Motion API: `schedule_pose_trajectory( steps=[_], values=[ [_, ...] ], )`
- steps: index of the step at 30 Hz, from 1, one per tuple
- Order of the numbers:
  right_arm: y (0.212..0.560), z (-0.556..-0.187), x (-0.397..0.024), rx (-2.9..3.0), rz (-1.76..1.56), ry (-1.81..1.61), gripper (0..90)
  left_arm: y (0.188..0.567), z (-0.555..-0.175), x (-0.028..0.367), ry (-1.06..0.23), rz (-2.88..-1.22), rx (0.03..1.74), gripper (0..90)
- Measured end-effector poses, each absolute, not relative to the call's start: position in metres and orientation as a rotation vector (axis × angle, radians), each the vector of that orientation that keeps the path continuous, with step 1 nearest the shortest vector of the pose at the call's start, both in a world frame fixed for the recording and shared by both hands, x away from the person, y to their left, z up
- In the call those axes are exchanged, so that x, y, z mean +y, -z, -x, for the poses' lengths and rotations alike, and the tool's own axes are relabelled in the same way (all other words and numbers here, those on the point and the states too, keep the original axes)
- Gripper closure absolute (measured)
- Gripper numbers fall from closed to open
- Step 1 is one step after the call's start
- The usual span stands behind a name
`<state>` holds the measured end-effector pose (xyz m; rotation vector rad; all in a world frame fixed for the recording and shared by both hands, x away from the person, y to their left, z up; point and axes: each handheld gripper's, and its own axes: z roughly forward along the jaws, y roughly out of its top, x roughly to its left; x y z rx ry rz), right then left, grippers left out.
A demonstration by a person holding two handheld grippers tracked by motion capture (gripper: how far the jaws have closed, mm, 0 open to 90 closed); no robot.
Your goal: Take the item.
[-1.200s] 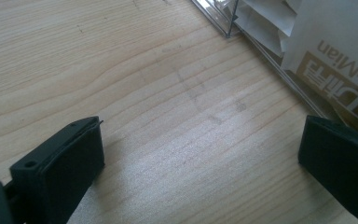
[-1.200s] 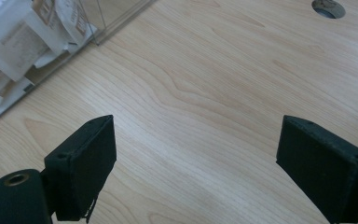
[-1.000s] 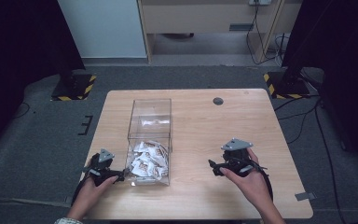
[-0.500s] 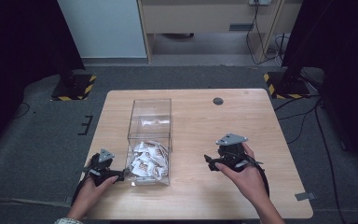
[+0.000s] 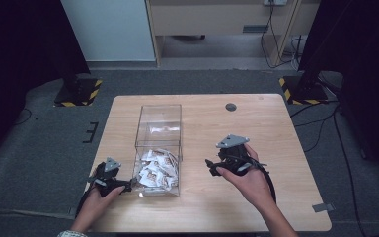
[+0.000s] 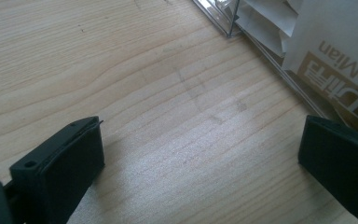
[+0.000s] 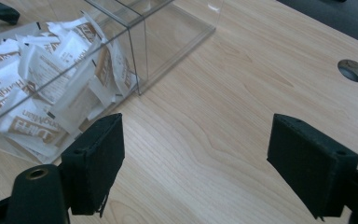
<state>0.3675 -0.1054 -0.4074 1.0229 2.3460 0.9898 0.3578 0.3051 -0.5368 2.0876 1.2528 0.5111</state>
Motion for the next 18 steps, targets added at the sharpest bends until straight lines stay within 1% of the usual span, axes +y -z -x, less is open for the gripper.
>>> schedule_pose_trajectory(
  steps=[4,11,18],
  values=[
    [0.401,-0.370,-0.095,2.359,-0.994,-0.993,18.0,0.537,-0.358,0.305,-0.511,-2.088,1.253,0.0],
    [0.393,-0.373,-0.080,2.383,-0.962,-0.996,13.3,0.537,-0.358,0.305,-0.511,-2.087,1.253,0.0],
    [0.385,-0.377,-0.068,2.385,-0.924,-1.014,12.5,0.537,-0.358,0.305,-0.510,-2.088,1.252,0.0]
  ],
)
